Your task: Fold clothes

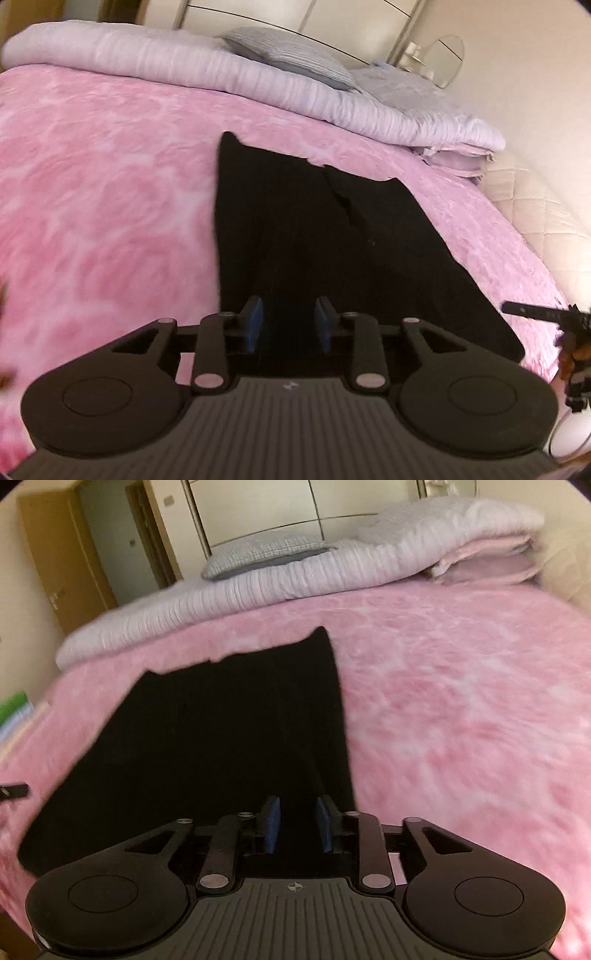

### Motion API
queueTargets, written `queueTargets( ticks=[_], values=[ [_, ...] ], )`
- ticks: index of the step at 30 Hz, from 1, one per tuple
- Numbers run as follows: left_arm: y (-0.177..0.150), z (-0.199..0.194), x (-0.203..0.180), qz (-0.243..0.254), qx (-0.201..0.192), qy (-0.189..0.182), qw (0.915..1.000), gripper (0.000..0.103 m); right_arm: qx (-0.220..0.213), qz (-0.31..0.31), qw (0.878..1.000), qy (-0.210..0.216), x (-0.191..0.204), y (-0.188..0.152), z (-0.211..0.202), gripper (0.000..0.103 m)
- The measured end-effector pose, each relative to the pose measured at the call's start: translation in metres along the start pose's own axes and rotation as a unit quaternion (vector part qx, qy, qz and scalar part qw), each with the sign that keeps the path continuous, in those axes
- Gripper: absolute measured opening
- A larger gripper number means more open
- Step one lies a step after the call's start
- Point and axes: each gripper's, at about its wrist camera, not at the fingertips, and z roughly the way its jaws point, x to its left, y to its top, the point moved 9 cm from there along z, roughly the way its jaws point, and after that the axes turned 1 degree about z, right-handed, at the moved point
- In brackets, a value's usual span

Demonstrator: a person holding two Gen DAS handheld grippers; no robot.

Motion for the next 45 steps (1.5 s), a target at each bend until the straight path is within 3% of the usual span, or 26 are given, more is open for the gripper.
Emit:
queueTargets(
  ticks=[3, 8, 9, 10, 16, 23, 25, 28, 30, 31, 33, 35, 38, 45],
  values=[
    [0.011, 0.034, 0.004, 0.000, 0.020, -0.003, 0.9998, 0.027, 0.010, 0.000, 1.000, 0.014, 0.000, 0.018, 0.028, 0.042],
    [0.009, 0.073, 0.010, 0.016, 0.045, 0.016, 0.9987, 0.024, 0.032, -0.015, 0.999, 0.015, 0.000, 0.025, 0.070, 0.042],
    [0.008, 0.074, 0.011, 0.020, 0.042, 0.017, 0.9988, 0.013, 0.031, -0.019, 0.999, 0.014, -0.001, 0.024, 0.074, 0.020],
    [0.008, 0.073, 0.011, 0.024, 0.038, 0.018, 0.9988, 0.009, 0.022, -0.023, 0.999, 0.014, -0.001, 0.026, 0.073, 0.010],
    [0.023, 0.057, 0.006, 0.033, -0.020, 0.006, 0.9992, 0.007, -0.043, -0.011, 0.999, 0.008, -0.007, 0.037, 0.052, 0.008],
    [0.015, 0.087, 0.019, 0.015, 0.005, 0.029, 0.9994, 0.012, -0.022, -0.006, 0.999, -0.039, -0.010, 0.026, 0.080, 0.010],
    [0.016, 0.078, 0.020, 0.008, 0.001, 0.046, 0.9989, 0.015, -0.017, -0.015, 0.999, -0.049, -0.005, 0.017, 0.072, 0.020],
    [0.020, 0.052, 0.017, 0.022, -0.024, 0.090, 0.9954, 0.010, -0.012, -0.032, 0.997, -0.063, 0.003, -0.003, 0.054, 0.028],
    [0.016, 0.028, 0.006, 0.025, -0.045, 0.079, 0.9956, 0.010, -0.008, -0.043, 0.996, -0.072, 0.009, -0.015, 0.041, 0.029],
    [0.008, 0.016, -0.003, 0.022, -0.046, 0.056, 0.9971, 0.011, -0.006, -0.048, 0.996, -0.077, 0.012, -0.022, 0.035, 0.030],
    [-0.013, 0.004, -0.015, 0.026, -0.031, 0.036, 0.9985, 0.013, -0.003, -0.059, 0.995, -0.086, 0.018, -0.035, 0.023, 0.030],
    [-0.037, 0.002, -0.018, 0.034, -0.008, 0.053, 0.9980, 0.013, 0.001, -0.070, 0.993, -0.095, 0.023, -0.048, 0.010, 0.030],
    [-0.068, -0.003, -0.008, 0.007, 0.008, 0.084, 0.9964, 0.011, -0.013, -0.062, 0.993, -0.104, 0.020, -0.066, -0.009, 0.030],
    [-0.077, -0.047, -0.024, -0.012, 0.032, 0.146, 0.9887, 0.010, 0.016, -0.007, 0.991, -0.132, 0.014, -0.074, -0.052, 0.031]
  ],
)
